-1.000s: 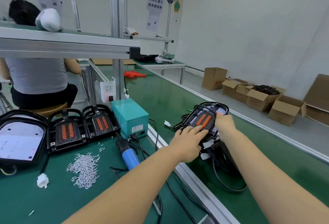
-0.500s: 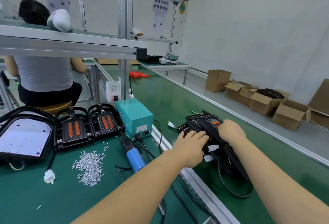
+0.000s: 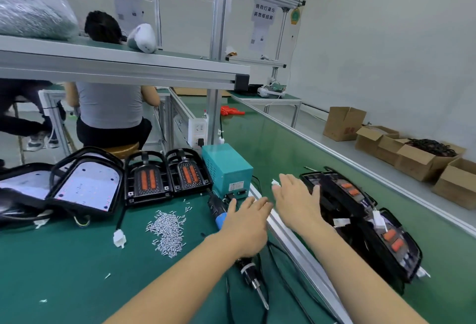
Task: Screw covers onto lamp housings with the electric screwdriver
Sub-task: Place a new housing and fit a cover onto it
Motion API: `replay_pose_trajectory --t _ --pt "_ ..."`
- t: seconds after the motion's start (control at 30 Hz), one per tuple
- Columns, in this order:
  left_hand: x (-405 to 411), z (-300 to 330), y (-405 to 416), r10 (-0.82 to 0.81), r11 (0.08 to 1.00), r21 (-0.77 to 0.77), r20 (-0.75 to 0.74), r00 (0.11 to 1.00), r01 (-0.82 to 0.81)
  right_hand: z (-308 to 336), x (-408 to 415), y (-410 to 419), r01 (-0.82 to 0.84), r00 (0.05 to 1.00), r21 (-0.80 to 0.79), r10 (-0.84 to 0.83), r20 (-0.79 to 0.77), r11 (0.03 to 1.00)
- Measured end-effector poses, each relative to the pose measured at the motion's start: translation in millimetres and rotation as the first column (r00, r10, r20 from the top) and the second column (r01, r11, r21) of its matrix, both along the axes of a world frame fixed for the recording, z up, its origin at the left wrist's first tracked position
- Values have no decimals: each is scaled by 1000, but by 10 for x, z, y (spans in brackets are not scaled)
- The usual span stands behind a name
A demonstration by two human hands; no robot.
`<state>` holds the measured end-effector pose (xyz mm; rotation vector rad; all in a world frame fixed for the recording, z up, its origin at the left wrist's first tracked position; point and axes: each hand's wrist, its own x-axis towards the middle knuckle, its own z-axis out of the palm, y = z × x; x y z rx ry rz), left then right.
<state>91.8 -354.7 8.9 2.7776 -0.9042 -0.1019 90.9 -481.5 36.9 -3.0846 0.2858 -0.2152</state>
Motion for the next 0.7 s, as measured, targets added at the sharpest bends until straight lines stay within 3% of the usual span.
replay_pose_trajectory --t 0.3,0.47,0.7 --pt "-87 -220 1166 298 954 -46 8 954 -298 -346 -32 1140 -236 966 196 252 -61 952" --pt "-229 -289 1738 405 912 -76 9 914 -403 -469 -59 1685 -340 927 184 362 -97 922" --pt "-402 -387 2487 572 817 -183 130 810 -547 -638 -164 2369 -482 866 213 499 -30 850"
